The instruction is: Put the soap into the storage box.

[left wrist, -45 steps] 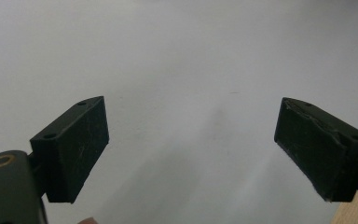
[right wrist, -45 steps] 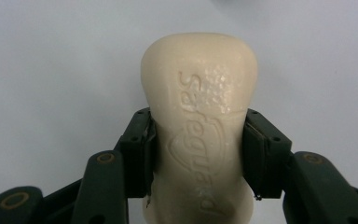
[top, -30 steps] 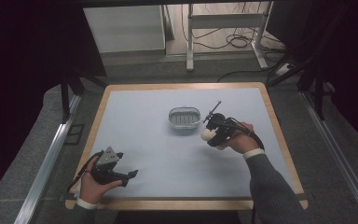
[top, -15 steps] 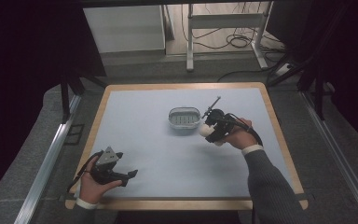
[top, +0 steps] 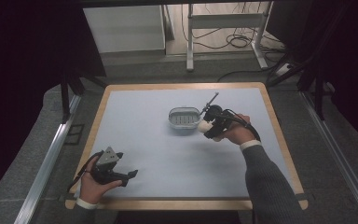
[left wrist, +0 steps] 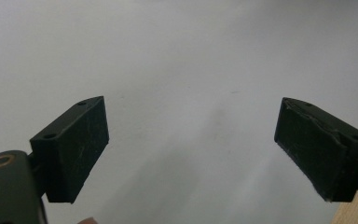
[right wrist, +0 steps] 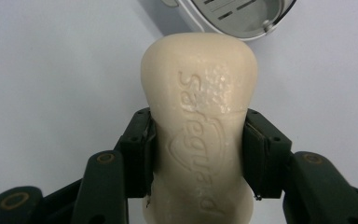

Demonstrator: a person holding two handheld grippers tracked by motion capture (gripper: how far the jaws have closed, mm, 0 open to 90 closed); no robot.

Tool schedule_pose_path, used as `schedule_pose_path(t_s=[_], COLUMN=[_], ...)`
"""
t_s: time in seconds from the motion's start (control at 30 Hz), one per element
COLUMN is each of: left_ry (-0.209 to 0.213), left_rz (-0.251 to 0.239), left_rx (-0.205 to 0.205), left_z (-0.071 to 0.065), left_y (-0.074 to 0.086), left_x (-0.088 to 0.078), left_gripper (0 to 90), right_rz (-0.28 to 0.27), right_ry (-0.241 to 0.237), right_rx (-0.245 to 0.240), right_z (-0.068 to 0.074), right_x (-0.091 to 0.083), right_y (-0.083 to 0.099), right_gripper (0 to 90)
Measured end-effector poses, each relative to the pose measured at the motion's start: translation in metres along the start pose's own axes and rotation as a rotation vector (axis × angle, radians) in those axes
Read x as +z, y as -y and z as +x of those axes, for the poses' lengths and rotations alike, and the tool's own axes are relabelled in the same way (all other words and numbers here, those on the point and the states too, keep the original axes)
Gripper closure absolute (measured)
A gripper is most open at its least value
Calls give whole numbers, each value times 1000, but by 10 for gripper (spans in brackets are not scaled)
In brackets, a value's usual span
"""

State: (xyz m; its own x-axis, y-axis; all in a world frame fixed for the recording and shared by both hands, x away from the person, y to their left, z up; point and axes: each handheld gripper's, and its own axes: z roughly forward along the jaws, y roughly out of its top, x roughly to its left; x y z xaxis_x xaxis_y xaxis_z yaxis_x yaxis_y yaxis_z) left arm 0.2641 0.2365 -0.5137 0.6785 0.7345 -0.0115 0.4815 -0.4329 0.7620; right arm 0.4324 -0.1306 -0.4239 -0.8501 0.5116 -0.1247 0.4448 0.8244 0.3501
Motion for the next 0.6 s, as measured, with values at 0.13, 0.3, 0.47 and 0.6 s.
schedule_pose_path(t_s=[0.13,0.3,0.47,0.6], left_ry=[1,-1,-1,0], left_rz=[2,3,2,6], left_rx=[1,1,1,4], left_z=[0,0,0,0], left_y=[0,0,0,0], left_x=[0,0,1,1], left_gripper=[104,104,104,104], right_rz=[-8,-16,-5,-12], right_ry=[-2,-8,-7,-5], right_rx=[-18,-26,-31,-29], right_z=[-2,-4,-6,-8], right_x=[0,2,5,5], right_y=[-4,-8,-12,-16], right_gripper=[499,499,499,499])
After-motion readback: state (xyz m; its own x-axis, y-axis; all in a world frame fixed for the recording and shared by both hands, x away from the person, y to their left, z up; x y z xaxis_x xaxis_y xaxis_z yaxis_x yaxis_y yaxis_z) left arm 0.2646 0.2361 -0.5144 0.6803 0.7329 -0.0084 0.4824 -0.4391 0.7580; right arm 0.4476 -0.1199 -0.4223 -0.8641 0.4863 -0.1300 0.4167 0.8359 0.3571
